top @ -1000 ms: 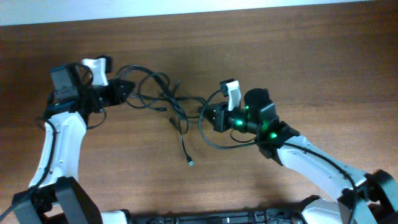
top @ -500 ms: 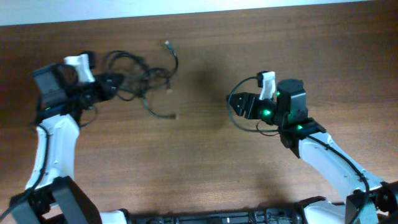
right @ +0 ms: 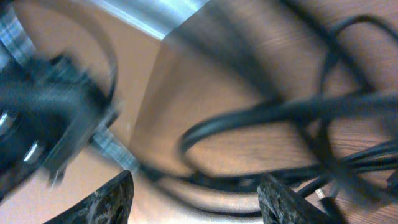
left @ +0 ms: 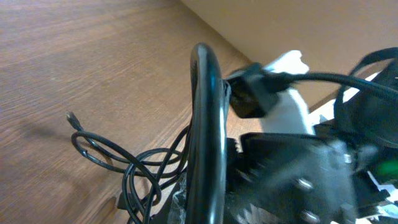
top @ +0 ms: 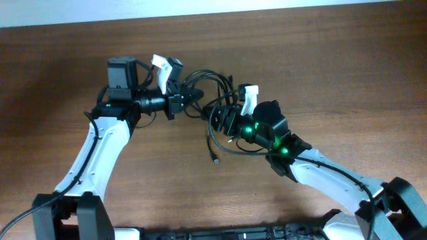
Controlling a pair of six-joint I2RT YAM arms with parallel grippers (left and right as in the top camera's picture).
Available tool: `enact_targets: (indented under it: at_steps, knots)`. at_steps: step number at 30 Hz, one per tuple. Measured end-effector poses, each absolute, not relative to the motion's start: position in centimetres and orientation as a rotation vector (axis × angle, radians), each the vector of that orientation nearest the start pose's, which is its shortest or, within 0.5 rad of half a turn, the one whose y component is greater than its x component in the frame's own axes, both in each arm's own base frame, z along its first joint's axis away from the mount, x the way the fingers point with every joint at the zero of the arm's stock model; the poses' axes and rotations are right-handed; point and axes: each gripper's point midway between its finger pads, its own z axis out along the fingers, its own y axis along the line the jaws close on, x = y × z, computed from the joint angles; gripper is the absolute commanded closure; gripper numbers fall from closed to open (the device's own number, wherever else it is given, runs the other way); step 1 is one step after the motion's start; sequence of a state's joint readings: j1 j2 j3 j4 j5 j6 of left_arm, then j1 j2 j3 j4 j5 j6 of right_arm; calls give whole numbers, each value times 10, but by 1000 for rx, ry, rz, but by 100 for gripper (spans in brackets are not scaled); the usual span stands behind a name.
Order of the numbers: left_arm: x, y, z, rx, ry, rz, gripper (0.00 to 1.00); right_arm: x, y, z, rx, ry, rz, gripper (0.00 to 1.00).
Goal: Untangle cables
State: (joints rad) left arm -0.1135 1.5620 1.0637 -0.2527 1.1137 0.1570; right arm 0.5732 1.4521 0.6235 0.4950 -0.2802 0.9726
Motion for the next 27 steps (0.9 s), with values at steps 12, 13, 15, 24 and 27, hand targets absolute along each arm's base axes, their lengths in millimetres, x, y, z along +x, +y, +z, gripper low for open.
enact_targets:
  at_steps: [12, 13, 15, 24, 27]
  knots:
    - [356, -189, 205, 775, 1970, -1201, 100, 357, 251, 157, 440, 2030, 1226, 96]
    - [363, -177, 198, 720, 2021, -1150, 100, 358, 246, 164, 379, 2021, 1236, 96]
    - [375, -148, 188, 611, 2090, -1071, 100, 363, 224, 186, 278, 1976, 1252, 96]
    - [355, -115, 264, 798, 1620, -1295, 100, 361, 143, 130, 497, 2224, 1111, 46]
    - [355, -116, 269, 834, 1583, -1278, 100, 370, 128, 127, 516, 2193, 1037, 3]
